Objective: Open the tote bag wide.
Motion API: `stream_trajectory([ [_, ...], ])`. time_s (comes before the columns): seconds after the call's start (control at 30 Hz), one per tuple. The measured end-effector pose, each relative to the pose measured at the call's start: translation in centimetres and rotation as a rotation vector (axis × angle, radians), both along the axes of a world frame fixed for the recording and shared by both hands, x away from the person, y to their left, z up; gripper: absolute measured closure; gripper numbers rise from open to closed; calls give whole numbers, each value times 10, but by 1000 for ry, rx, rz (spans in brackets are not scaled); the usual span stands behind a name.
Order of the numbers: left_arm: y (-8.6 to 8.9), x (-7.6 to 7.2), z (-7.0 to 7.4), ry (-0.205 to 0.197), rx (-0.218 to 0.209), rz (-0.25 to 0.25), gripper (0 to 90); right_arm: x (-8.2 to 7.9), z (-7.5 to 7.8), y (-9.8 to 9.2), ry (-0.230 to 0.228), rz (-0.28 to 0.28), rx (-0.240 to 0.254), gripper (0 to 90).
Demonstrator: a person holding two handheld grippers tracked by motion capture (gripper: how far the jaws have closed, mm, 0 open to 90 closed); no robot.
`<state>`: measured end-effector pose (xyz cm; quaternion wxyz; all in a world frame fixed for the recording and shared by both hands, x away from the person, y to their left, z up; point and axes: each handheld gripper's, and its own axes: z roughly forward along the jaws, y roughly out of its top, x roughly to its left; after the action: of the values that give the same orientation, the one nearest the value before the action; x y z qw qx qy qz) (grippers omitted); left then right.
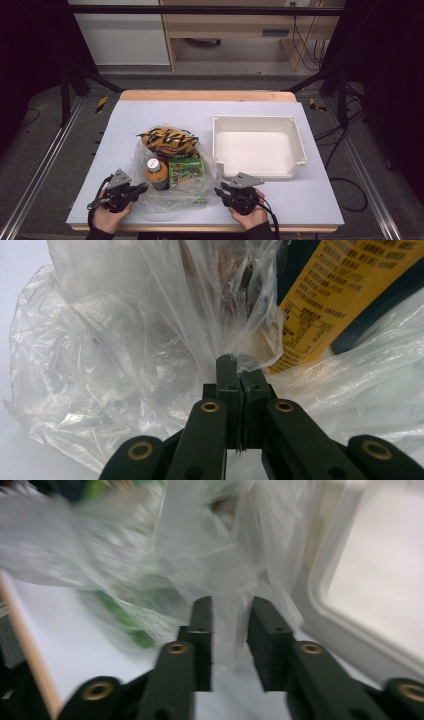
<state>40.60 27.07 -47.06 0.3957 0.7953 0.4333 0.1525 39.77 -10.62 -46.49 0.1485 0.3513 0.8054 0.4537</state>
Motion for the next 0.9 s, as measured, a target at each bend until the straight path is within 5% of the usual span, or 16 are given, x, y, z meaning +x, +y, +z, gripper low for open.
stream_trajectory([
  [0.2, -1, 0, 0, 0, 7, 1, 889, -10, 56, -7, -166, -21, 121, 483],
  [0.33, 0, 1, 0, 1, 4, 1, 890, 7, 80, 9, -216, -29, 175, 429],
  [0.43, 0, 1, 0, 3, 3, 0, 890, 23, 84, 23, -195, -36, 171, 453],
  [0.6, 2, 1, 0, -2, 7, -4, 890, 23, 70, 27, -134, -17, 74, 877],
  [0.9, 1, 1, -1, 0, 19, 3, 890, 13, 1, 15, 37, -47, -44, 900],
])
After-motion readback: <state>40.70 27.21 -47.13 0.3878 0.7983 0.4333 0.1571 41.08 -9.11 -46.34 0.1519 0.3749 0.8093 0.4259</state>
